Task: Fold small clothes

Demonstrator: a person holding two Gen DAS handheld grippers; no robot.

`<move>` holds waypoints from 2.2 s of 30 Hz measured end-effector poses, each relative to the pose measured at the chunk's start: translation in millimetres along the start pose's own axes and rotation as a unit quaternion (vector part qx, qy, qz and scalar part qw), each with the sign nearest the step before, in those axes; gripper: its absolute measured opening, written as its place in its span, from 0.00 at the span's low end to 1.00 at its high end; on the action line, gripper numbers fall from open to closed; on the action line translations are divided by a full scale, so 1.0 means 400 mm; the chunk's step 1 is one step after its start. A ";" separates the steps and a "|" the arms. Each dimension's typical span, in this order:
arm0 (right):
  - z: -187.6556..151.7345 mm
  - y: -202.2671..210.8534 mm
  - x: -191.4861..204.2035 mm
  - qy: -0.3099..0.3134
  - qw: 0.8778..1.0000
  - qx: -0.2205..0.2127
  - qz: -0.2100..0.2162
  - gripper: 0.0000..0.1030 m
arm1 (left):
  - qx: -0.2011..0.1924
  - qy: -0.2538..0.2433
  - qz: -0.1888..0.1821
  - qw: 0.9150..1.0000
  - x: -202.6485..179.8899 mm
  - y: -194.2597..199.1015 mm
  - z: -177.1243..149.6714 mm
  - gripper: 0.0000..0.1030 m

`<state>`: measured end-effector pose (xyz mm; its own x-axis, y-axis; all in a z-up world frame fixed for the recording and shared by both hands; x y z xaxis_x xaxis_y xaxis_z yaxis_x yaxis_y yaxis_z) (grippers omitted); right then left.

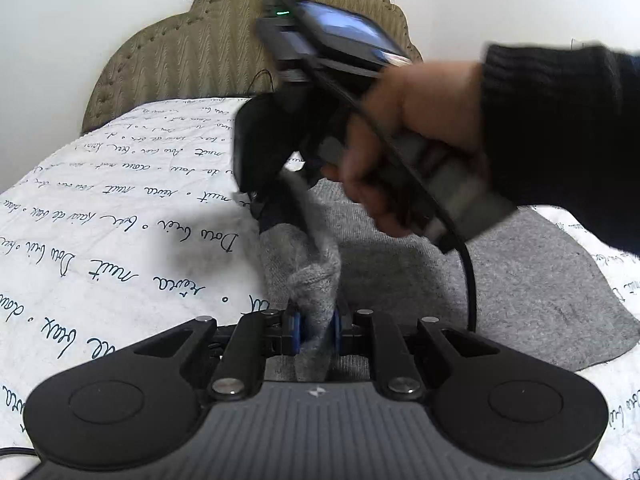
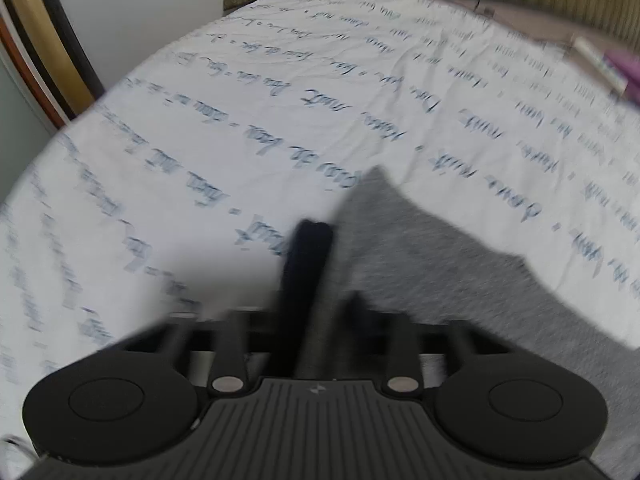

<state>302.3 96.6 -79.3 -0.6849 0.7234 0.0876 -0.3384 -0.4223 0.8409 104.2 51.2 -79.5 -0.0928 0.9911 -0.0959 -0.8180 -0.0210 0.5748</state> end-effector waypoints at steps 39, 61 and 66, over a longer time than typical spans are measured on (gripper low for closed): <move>-0.488 0.372 -0.749 -0.366 0.909 -0.157 0.124 0.36 | -0.006 -0.214 -0.236 0.948 -0.528 0.067 -0.056 0.22; -0.764 0.540 -0.488 -0.314 0.935 -0.144 0.083 0.13 | -0.018 -0.298 -0.098 0.949 -0.324 0.046 -0.099 0.20; -0.826 0.541 -0.514 -0.329 0.934 -0.126 0.049 0.11 | 0.041 -0.214 -0.118 0.969 -0.269 0.022 -0.117 0.15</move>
<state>156.5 -324.0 -91.9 -0.2035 0.8182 0.5377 -0.4932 -0.5601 0.6656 80.6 -61.6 -102.0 0.3495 0.9313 0.1029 -0.7387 0.2063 0.6417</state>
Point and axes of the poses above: each gripper's, at about its wrist camera, not at the fingertips, and y roughly against the way its jaws point, x to its left, z to its top, the point moved 6 cm from there along -y, roughly the way its jaws point, and after that the axes turned 2 degrees about y, right-handed, at the moved point
